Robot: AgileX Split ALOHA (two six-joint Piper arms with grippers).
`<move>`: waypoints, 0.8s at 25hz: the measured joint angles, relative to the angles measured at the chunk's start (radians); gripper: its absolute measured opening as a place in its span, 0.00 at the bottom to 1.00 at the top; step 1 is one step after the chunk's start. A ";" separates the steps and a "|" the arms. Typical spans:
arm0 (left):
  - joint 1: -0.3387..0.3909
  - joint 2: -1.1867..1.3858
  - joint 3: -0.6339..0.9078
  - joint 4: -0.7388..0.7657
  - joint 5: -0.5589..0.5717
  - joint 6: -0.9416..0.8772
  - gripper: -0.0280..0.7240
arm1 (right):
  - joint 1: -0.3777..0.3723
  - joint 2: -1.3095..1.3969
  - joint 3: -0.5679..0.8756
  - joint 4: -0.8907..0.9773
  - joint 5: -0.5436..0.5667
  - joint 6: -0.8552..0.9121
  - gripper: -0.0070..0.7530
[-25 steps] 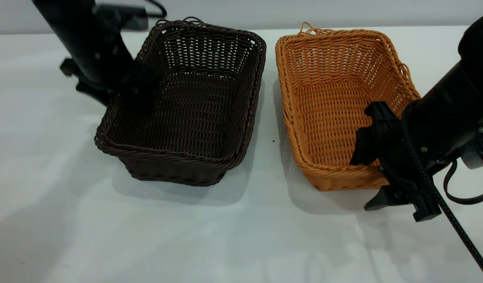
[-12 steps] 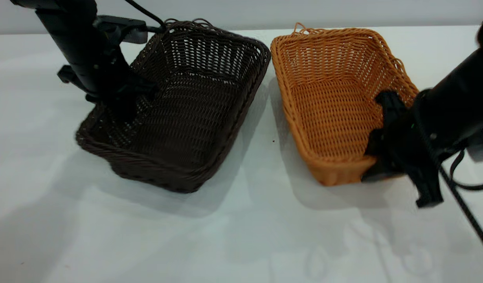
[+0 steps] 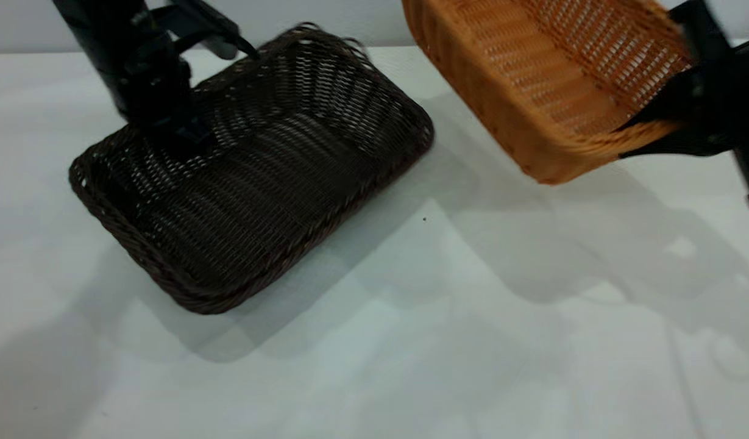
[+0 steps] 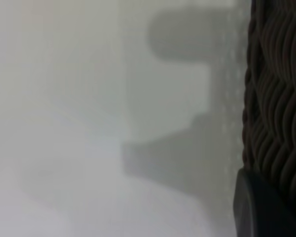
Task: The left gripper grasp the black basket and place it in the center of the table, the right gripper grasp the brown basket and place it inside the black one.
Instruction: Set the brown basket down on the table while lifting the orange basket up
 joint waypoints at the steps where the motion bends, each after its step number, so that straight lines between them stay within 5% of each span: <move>1: -0.011 0.000 0.000 0.000 -0.024 0.053 0.14 | -0.026 0.000 -0.011 -0.045 0.038 0.000 0.09; 9: -0.114 0.010 0.000 0.014 -0.247 0.519 0.14 | -0.093 0.000 -0.180 -0.252 0.436 0.004 0.09; 20: -0.187 0.046 0.000 0.056 -0.371 0.618 0.14 | -0.093 0.000 -0.368 -0.272 0.470 0.026 0.09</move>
